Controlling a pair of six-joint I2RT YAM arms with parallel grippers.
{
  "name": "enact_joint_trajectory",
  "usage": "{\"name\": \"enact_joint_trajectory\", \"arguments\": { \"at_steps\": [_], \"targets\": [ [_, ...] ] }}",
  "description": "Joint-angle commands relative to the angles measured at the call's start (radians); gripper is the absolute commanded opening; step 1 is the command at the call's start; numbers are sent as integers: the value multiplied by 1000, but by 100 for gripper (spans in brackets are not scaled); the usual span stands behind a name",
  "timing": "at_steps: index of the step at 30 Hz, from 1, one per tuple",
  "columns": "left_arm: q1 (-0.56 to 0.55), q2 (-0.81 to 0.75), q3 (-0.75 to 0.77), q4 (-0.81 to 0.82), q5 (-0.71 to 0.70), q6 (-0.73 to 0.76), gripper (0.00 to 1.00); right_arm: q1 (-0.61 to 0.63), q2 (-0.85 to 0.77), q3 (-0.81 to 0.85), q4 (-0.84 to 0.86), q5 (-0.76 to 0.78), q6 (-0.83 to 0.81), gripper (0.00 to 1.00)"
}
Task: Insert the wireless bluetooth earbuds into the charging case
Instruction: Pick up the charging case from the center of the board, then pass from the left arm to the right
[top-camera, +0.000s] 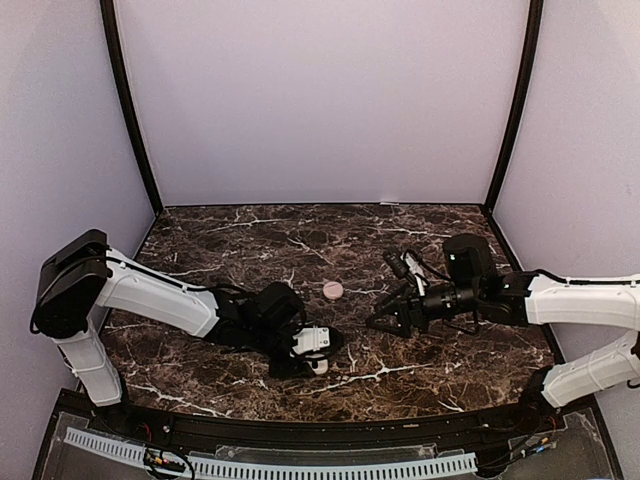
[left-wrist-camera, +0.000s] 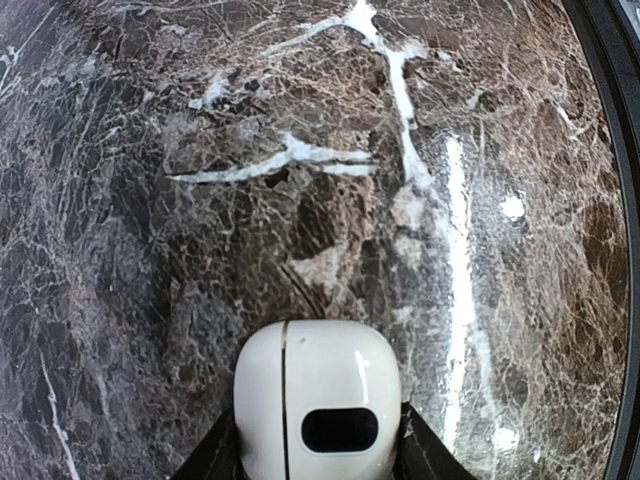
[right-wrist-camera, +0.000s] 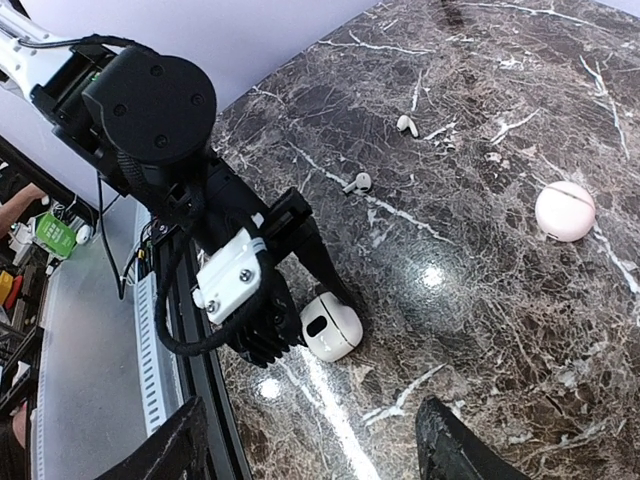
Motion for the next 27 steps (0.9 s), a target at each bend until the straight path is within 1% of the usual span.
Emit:
{"name": "enact_joint_trajectory", "arguments": {
  "at_steps": [1,6,8,13,16,22,25,27],
  "targets": [
    [0,-86,12,3,-36,4,34,-11,26,6,25,8,18,68],
    [-6,-146,40,12,-71,13,33,-13,52,26,36,-22,37,67],
    [-16,-159,65,4,-108,24,32,-13,55,41,39,-38,47,67],
    [-64,-182,128,7,-256,73,32,-13,80,66,70,-85,95,66],
    [-93,-200,155,23,-298,93,32,-13,104,87,81,-121,141,64],
    [-113,-239,174,40,-341,115,32,-23,102,105,57,-95,177,64],
    [-123,-252,180,41,-354,121,32,-27,111,89,121,-147,228,63],
    [-128,-260,180,74,-368,125,32,-27,123,77,188,-200,276,60]
  ]
}}
